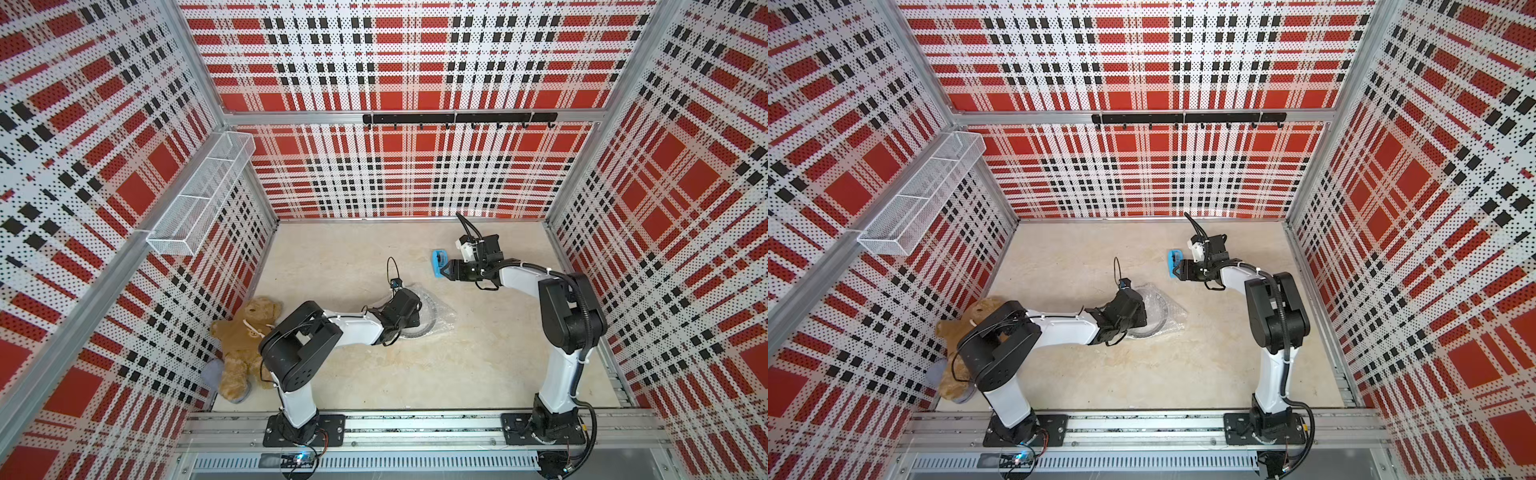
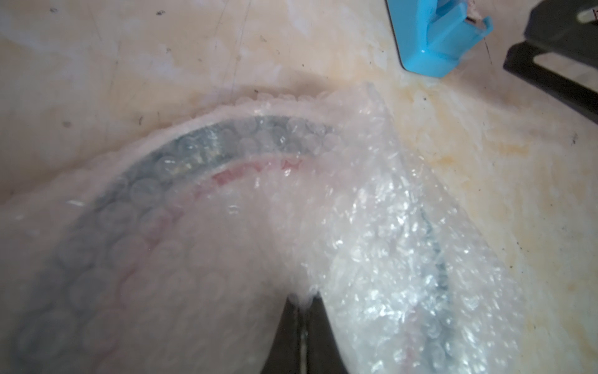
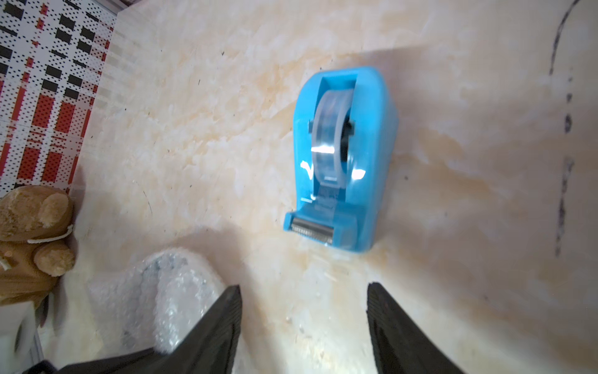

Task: Wrap dinner plates in bubble wrap
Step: Pull the tape from the tape cutter.

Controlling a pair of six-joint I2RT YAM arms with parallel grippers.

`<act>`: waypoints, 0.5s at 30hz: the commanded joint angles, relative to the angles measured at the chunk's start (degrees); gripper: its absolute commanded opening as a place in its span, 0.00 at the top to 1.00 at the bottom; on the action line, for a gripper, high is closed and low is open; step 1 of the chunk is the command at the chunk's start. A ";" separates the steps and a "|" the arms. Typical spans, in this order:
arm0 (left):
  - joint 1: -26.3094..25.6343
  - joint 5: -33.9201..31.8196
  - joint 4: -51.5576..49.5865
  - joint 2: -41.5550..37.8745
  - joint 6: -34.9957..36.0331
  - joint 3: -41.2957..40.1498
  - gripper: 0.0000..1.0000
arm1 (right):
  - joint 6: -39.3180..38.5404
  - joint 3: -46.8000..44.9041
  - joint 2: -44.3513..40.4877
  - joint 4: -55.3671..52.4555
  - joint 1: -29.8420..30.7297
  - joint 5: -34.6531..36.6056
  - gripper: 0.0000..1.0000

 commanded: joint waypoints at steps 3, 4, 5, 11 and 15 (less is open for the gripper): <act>-1.57 1.66 -12.91 3.54 -1.63 -4.23 1.00 | -2.67 2.05 3.29 -0.72 -0.42 -0.93 0.44; -1.65 1.81 -12.23 3.16 -1.65 -4.67 1.00 | -2.39 1.39 3.05 -0.27 -0.42 -0.37 0.44; -1.66 1.84 -11.82 2.83 -1.76 -5.00 1.00 | -2.07 0.47 2.65 0.49 -0.42 -0.05 0.45; -1.75 1.84 -11.35 2.39 -1.64 -5.29 1.00 | -1.83 -1.19 3.85 1.87 -0.42 -3.20 0.46; -1.75 2.29 -11.35 3.28 -1.43 -4.85 1.00 | -2.65 -1.29 4.17 2.58 -0.33 -4.59 0.49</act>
